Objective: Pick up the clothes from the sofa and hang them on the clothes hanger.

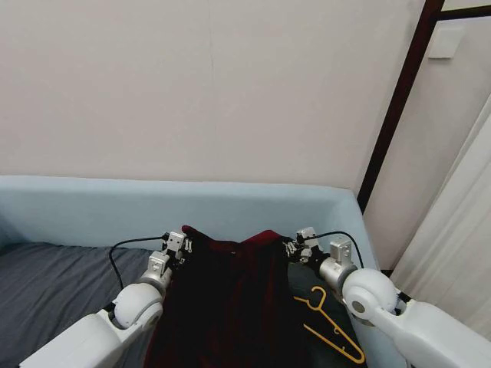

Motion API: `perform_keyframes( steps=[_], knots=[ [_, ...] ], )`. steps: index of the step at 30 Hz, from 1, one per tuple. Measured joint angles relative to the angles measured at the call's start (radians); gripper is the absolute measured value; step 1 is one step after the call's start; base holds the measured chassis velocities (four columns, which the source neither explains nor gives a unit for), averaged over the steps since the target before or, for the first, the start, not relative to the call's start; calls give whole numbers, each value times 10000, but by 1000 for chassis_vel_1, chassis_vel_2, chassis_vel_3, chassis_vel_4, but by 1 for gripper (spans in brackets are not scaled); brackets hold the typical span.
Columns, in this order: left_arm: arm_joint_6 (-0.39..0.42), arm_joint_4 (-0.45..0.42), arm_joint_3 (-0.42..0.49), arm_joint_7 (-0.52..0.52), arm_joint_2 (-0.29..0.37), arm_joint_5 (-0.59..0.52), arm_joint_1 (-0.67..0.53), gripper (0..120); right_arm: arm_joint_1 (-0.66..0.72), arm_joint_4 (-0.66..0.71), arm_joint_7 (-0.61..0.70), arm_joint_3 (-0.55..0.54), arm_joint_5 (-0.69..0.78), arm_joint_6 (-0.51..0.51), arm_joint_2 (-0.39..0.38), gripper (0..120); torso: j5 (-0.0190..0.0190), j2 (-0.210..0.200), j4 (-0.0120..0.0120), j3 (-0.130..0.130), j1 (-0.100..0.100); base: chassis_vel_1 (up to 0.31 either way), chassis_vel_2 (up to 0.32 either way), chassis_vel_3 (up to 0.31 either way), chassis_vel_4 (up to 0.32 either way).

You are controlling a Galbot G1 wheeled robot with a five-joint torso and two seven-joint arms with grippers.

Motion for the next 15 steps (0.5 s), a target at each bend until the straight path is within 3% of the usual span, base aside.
perform_keyframes(
  steps=[8, 15],
  knots=[
    [-387, 934, 385, 229, -586, 12, -7, 0, -321, -896, -349, -26, -368, 204, 131, 0, -2, 2, -7, -3, -2, 0, 0, 0, 0],
    [-699, 2179, 655, 366, -1449, 205, -107, 0, -341, -2547, -762, -528, -1228, 527, 1119, 0, 0, 0, -3, -2, -1, 0, 0, 0, 0]
  ],
)
